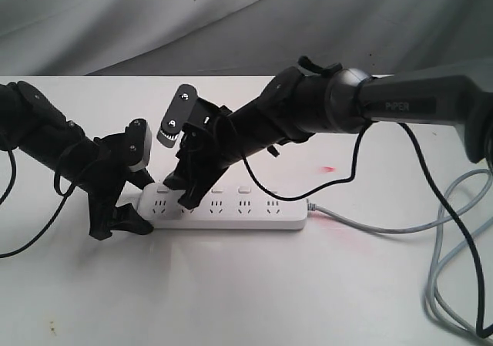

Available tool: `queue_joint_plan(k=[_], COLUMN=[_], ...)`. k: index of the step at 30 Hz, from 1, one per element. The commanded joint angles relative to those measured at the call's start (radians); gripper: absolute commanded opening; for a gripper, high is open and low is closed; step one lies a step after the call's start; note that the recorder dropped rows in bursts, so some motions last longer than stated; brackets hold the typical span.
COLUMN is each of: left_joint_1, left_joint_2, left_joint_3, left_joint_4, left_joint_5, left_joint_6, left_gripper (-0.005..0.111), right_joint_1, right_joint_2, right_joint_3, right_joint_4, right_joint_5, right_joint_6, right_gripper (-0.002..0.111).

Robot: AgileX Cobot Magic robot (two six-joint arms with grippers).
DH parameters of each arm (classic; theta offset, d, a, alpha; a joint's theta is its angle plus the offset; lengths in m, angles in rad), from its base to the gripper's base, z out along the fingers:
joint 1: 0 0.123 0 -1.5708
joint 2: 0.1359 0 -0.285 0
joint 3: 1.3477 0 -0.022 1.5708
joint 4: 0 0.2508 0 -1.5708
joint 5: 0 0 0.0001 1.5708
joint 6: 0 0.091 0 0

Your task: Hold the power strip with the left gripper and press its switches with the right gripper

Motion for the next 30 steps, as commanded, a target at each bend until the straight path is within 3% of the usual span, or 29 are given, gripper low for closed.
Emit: queue_joint_plan(k=[1, 30], left_joint_1=[-0.004, -0.004], left_joint_2=[0.009, 0.009], left_joint_3=[0.001, 0.001], left_joint_4=[0.017, 0.015], left_joint_5=[-0.058, -0.059], left_joint_6=[0.006, 0.006], left_gripper=[0.063, 0.063], right_joint_1=[0.012, 0.021], right_joint_2=[0.024, 0.108], right_joint_3=[-0.065, -0.127], right_joint_4=[0.019, 0.037], right_joint_5=[0.01, -0.012], right_joint_6=[-0.012, -0.014], right_gripper=[0.05, 0.05])
